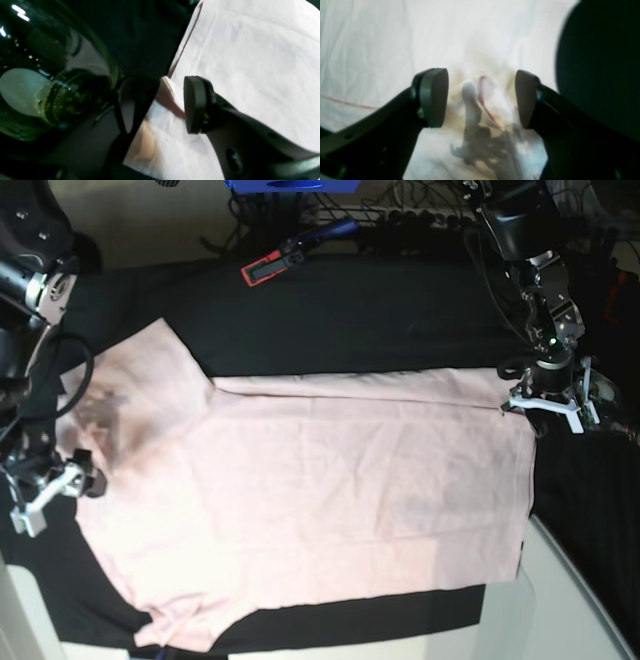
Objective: Fold the T-shirt properly
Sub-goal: 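Lay the folded shoulder edge down and open both grippers, then move the right gripper to the sleeve near it and grasp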
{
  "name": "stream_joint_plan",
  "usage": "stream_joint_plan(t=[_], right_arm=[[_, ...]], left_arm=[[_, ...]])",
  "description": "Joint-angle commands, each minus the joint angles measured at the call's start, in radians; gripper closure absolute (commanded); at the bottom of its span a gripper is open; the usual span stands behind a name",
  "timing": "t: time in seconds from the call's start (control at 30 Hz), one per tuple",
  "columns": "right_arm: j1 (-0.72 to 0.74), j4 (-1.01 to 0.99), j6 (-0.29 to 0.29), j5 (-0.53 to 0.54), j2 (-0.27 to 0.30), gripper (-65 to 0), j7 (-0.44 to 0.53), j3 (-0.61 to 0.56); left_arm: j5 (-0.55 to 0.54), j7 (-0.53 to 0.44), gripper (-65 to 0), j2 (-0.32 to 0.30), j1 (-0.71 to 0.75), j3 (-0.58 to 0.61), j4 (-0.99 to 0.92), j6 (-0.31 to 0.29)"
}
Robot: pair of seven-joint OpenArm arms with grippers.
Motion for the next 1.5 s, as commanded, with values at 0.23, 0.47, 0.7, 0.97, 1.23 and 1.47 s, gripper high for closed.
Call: stream_joint_plan(t=[0.23,0.47,0.7,0.97,1.23,1.47], right_arm=[[-0.197,0.407,0.004,0.019,-0.031,-41.2,-0.097,0.031],[-0.334,0.553,0.004,0.019,-0.142,-41.2,-0.203,0.242],[-0.374,0.469,0.004,0.019,-0.169,-41.2,-0.200,0.249],[-0.356,0.372,0.004,0.018,-0.162,-41.2,-0.149,0.246],[-0.348,0.300,0.004,0.012,-0.142,-41.2,-0.092,0.248],[-0.329,0.196,0.004,0.018,-0.082,-41.1,-0.086,0.249]], left_arm=[[-0.009,-0.033,-31.1,0.003,0.054,0.000,0.191,-0.002],[0.000,-0.025,-30.6,0.037,0.195,0.075,0.351,-0.002],[0.000,-0.033,-30.4,0.037,0.308,0.144,0.346,-0.002],[0.000,-0.033,-30.2,0.037,0.342,0.133,0.346,-0.002],[0.000,-0.033,-30.2,0.035,0.356,0.133,0.346,-0.002],[0.000,-0.033,-30.2,0.029,0.356,0.133,0.346,-0.002]])
